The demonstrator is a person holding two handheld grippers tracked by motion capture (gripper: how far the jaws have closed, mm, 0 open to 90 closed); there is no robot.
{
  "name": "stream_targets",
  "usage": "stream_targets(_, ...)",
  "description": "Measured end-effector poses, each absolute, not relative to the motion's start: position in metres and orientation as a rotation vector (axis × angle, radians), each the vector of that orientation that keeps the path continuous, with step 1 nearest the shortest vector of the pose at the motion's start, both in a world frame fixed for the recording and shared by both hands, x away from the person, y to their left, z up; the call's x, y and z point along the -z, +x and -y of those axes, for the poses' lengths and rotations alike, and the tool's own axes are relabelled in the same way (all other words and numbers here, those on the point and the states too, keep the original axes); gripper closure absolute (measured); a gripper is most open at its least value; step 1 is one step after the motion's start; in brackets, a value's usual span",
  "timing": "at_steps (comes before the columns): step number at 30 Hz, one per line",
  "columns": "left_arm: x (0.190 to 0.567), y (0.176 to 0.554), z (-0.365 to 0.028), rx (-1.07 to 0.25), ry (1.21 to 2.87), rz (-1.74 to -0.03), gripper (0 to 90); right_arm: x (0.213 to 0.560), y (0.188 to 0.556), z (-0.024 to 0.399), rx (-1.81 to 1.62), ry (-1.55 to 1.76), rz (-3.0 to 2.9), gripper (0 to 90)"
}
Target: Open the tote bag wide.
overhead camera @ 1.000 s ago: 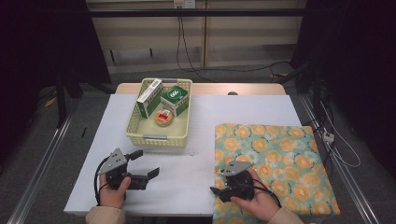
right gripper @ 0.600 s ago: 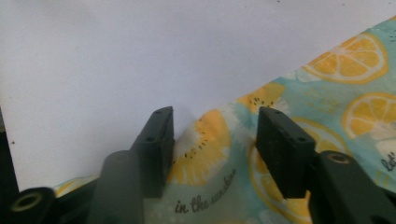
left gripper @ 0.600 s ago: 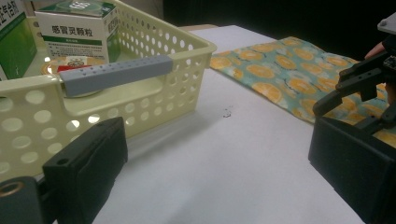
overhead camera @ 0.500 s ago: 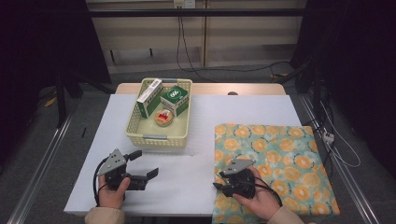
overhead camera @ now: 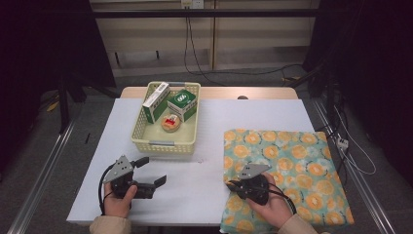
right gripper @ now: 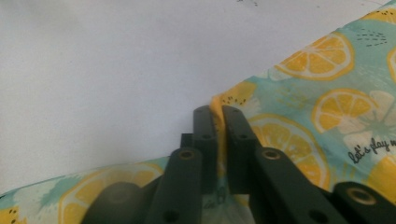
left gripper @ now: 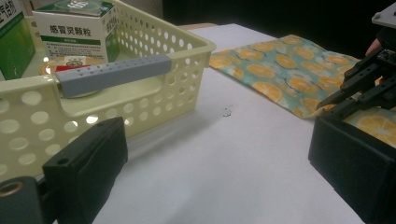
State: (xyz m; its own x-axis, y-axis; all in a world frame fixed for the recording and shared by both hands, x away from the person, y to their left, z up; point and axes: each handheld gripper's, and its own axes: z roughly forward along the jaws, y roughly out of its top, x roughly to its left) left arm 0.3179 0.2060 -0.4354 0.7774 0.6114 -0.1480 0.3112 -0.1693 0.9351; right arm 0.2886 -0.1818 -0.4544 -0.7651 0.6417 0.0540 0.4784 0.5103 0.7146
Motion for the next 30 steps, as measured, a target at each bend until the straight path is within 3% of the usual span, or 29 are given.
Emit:
stream_targets(16, 0.436, 0.319, -0.204, -0.309, 1.769, -0.723, 4.5, 0.453, 0.300, 0.189, -1.186, 1.021, -2.522, 90.0)
stream_targets(30, 0.437, 0.315, -0.215, -0.306, 1.736, -0.756, 4.5, 0.424, 0.368, 0.171, -1.205, 1.080, -2.473, 90.0)
